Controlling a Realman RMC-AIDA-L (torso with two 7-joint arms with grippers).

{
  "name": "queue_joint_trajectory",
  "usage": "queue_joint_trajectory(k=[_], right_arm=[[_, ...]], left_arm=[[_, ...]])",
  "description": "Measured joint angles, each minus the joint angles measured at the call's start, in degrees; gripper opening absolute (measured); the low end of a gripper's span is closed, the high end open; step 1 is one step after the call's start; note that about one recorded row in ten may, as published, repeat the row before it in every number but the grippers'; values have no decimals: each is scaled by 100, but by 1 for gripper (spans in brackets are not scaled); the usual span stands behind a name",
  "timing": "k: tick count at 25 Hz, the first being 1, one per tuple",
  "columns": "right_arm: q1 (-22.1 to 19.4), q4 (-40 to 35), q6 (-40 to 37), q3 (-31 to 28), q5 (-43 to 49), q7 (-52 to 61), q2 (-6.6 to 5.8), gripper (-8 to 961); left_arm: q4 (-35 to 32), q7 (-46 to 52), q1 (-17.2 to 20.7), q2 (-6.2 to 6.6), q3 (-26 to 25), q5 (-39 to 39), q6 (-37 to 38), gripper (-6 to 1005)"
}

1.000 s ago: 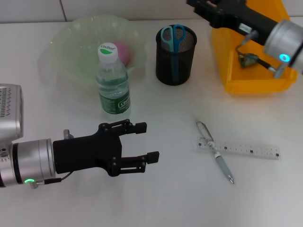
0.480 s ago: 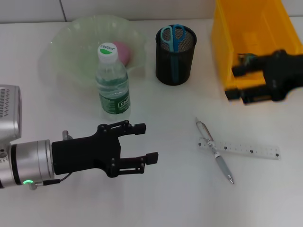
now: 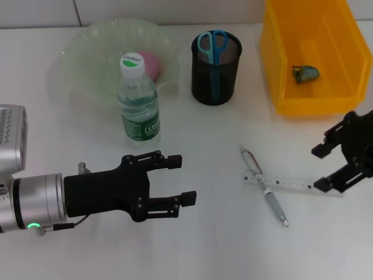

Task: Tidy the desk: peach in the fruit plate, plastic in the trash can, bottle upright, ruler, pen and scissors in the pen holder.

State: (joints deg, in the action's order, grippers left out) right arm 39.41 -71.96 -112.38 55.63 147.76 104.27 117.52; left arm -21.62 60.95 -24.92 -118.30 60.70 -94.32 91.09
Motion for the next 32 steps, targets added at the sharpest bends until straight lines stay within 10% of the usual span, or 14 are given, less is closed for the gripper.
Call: queue_joint_trajectory(k=[14, 32], right_arm=[[233, 1244, 1949, 1498, 286, -602, 150, 690], [417, 1865, 2289, 1658, 278, -728, 174, 687]], left_arm=[[0, 109, -28, -10, 30, -34, 128, 813], [0, 214, -85, -35, 30, -33, 93, 813]])
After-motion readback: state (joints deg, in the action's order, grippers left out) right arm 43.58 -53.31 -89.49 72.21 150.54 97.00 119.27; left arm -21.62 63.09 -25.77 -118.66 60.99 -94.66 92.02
